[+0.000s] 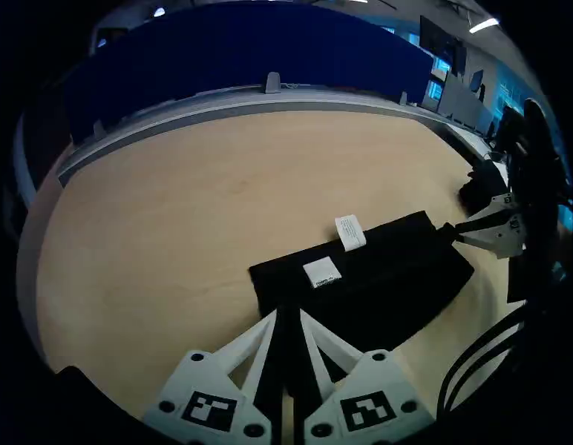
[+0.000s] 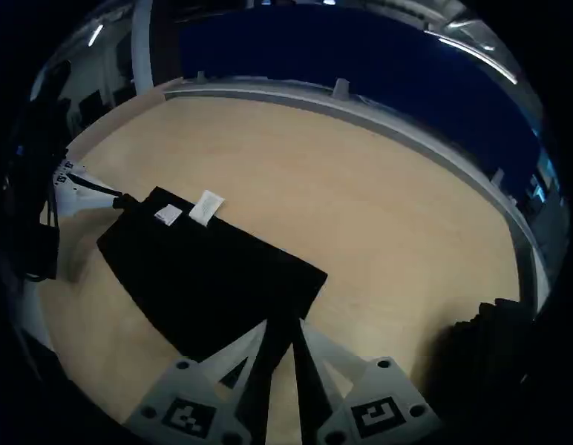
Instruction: Fold towel
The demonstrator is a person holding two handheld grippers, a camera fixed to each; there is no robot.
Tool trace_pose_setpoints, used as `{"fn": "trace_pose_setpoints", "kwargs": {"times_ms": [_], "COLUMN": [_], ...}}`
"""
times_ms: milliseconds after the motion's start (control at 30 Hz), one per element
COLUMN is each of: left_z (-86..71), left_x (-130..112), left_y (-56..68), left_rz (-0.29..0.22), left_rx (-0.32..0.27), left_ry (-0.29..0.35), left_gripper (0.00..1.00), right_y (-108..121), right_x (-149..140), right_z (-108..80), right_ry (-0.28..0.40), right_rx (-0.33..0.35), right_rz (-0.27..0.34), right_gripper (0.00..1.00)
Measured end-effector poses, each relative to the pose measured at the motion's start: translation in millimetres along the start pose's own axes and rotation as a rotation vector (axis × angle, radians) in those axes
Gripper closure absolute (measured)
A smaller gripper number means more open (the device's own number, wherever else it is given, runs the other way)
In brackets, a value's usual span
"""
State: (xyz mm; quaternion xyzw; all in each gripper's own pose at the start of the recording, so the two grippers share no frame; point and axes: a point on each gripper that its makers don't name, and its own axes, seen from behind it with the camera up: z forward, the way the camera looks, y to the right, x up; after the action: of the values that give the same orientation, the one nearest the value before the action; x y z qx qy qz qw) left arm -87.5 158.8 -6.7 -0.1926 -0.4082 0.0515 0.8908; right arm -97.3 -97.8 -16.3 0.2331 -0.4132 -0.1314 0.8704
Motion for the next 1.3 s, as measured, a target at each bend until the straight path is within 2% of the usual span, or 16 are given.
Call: {"fn": "trace_pose_setpoints", "kwargs": {"times_ms": [167, 267, 400, 567, 633, 767, 800, 833, 900, 933, 1000, 1133, 1300], "left_z": [7.7, 11.4, 15.4, 20.6, 20.6, 19.1, 18.0, 16.7, 14.0, 12.8, 10.5, 7.0, 1.1], "left_x": [0.8, 4.8, 12.1, 21.2, 25.5, 31.3, 32.1, 32.6, 32.8, 32.1, 30.2, 25.8, 22.5], "left_y": [-4.1, -7.9, -14.2, -22.9, -27.6, -35.4, -36.5, -37.2, -37.5, -36.6, -34.8, -34.3, -36.9], "left_rz": [0.011, 0.021, 0.031, 0.043, 0.047, 0.050, 0.049, 0.048, 0.045, 0.042, 0.037, 0.026, 0.018], "left_rx": [0.017, 0.031, 0.050, 0.072, 0.086, 0.108, 0.111, 0.112, 0.110, 0.104, 0.092, 0.082, 0.092], "left_ry": [0.005, 0.012, 0.023, 0.033, 0.042, 0.052, 0.053, 0.054, 0.054, 0.053, 0.053, 0.054, 0.055], "left_gripper": [0.89, 0.87, 0.77, 0.73, 0.70, 0.62, 0.61, 0.56, 0.46, 0.41, 0.24, 0.07, 0.07], "right_y": [2.5, 5.5, 15.3, 29.2, 32.4, 38.4, 38.9, 38.7, 37.4, 36.1, 33.8, 31.8, 28.7], "right_x": [-1.8, 0.4, 5.4, 13.9, 18.1, 23.7, 24.7, 25.4, 26.6, 26.7, 26.3, 22.4, 19.1], "right_z": [8.5, 12.0, 15.5, 18.6, 17.9, 16.5, 16.0, 15.4, 13.8, 12.6, 9.9, 4.6, -1.6], "right_ry": [-0.006, -0.005, 0.002, 0.018, 0.026, 0.037, 0.040, 0.044, 0.052, 0.056, 0.065, 0.072, 0.075], "right_rx": [-0.020, -0.034, -0.071, -0.126, -0.137, -0.160, -0.162, -0.162, -0.158, -0.153, -0.146, -0.146, -0.145], "right_rz": [0.013, 0.012, 0.010, 0.011, 0.010, 0.010, 0.013, 0.017, 0.025, 0.030, 0.040, 0.054, 0.060], "right_gripper": [0.80, 0.75, 0.56, 0.36, 0.32, 0.15, 0.14, 0.14, 0.04, 0.02, 0.00, 0.00, 0.00]}}
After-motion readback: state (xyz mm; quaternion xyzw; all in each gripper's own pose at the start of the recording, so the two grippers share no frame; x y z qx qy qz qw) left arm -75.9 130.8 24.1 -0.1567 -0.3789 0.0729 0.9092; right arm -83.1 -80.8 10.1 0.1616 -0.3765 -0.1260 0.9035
